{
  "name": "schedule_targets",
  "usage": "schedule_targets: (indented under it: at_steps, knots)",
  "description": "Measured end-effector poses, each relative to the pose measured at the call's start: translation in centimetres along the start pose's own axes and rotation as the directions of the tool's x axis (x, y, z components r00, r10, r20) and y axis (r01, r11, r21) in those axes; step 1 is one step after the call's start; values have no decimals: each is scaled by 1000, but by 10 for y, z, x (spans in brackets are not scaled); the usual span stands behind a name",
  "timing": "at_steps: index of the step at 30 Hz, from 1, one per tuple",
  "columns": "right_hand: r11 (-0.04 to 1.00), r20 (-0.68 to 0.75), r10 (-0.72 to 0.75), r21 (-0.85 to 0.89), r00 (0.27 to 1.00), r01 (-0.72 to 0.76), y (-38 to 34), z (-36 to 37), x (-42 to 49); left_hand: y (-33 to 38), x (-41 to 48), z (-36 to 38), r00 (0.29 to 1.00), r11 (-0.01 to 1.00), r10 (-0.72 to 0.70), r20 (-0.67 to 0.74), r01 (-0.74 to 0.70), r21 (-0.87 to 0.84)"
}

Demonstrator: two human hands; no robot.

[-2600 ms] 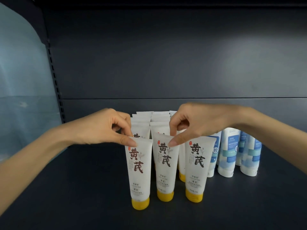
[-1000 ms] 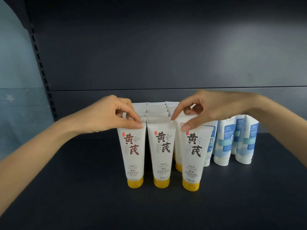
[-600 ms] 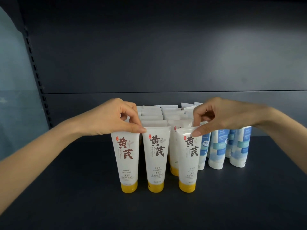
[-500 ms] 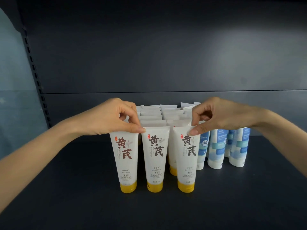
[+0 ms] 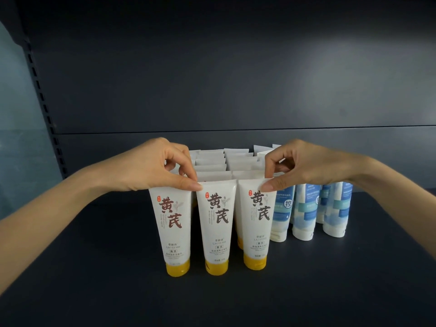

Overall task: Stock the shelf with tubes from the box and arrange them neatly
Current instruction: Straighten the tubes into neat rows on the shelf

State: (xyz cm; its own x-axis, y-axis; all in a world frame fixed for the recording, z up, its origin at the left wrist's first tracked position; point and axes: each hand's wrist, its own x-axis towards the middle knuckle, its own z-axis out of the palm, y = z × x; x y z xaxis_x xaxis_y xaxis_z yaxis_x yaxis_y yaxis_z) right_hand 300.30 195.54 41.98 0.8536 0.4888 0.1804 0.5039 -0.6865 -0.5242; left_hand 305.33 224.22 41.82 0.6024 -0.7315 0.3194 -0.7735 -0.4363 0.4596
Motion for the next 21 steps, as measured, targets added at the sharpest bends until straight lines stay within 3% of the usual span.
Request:
schedule_targets:
  at_steps: [4, 9, 11, 16, 21]
  knots:
    - [1000, -18, -22, 6, 1000, 22, 2, -12, -3, 2, 4, -6, 999, 999, 30, 44, -32, 28]
    - [998, -359, -41, 35, 932, 58, 17, -65, 1, 15, 34, -29, 994, 993, 106, -34, -104, 58]
    - [1000, -415, -13, -3, 910, 13, 31, -85, 9, 22, 56, -33, 993, 989, 111, -37, -107, 104]
    - [973, -314, 133, -140, 940, -184, 83, -105, 39, 30, 134, -22, 998, 977, 58, 40, -65, 203]
    - [959, -243, 181, -174, 953, -226, 123, -103, 61, 6, 202, 6, 990, 927, -26, 136, -27, 374]
